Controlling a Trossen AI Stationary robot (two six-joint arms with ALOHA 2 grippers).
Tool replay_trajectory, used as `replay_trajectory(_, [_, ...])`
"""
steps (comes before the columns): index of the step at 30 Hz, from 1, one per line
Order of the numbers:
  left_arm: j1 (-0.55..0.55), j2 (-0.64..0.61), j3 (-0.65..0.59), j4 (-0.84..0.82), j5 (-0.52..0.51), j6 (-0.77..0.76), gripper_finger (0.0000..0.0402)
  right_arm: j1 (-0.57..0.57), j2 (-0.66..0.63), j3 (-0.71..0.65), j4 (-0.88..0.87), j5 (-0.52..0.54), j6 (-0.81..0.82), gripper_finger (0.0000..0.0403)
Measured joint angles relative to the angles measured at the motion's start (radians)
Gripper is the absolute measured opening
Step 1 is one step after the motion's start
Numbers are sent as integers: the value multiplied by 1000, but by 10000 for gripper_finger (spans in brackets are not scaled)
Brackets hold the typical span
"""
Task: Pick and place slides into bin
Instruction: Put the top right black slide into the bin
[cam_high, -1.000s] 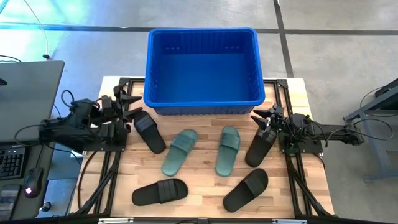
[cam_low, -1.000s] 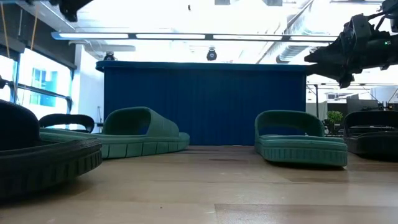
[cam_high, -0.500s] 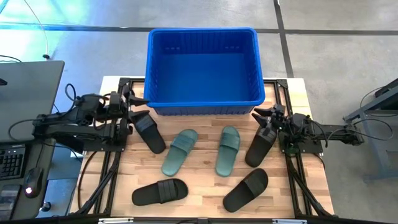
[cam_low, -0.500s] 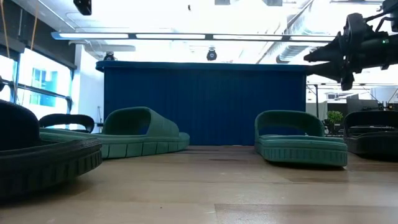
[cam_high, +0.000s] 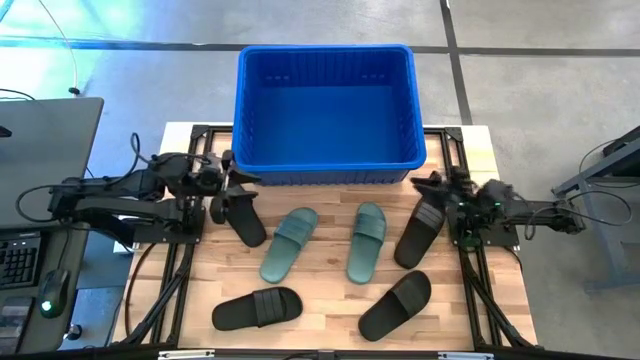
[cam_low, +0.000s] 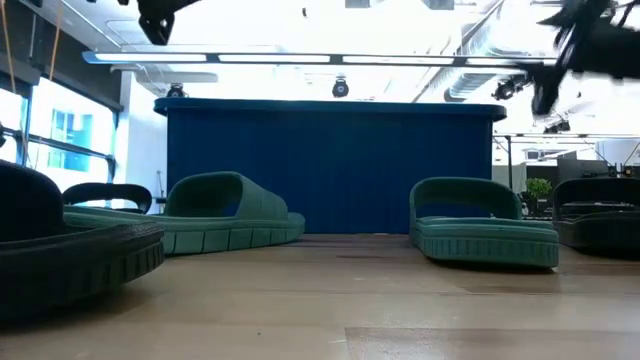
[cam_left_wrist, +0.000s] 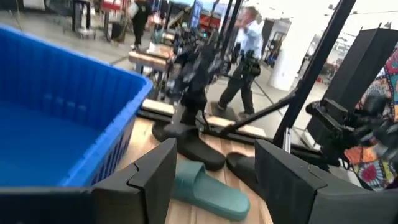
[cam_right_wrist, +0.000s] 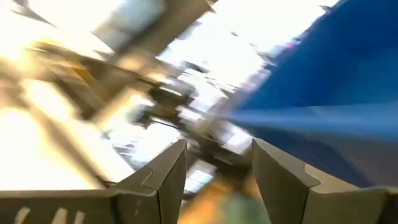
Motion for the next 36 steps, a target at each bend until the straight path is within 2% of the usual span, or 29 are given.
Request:
replay_trajectory(3, [0,28,0,2,4,-20,200,0,0,27,231,-143,-41,163])
replay_trajectory(6, [0,48,0,1,9,-45,200,0,4,124,235,-232,-81,159])
replay_trajectory(9, [0,58,0,5,50,-103,200,0,51,262,99,-249,-169,155])
replay_trajectory(12, [0,61,0,16,84,-116,200,0,138,439,-110,-229,-254,151])
replay_trajectory(19, [0,61,0,88,97,-115,200,0,470,824,-632,-223,-399,149])
replay_trajectory(22, [0,61,0,171,98,-104,200,0,610,958,-790,-230,-470,149])
replay_trajectory(25, [0,61,0,264,99,-77,200,0,736,1070,-875,-244,-497,149])
replay_trajectory(27, [0,61,0,307,103,-58,200,0,810,1128,-897,-298,-507,149])
replay_trajectory(30, [0,60,0,319,130,-14,200,0,906,1196,-920,-470,-485,149])
replay_trajectory(33, [0,61,0,319,161,1,200,8,989,1238,-971,-617,-369,149])
replay_trajectory(36, [0,64,0,318,189,2,200,51,1052,1245,-1082,-678,-241,149])
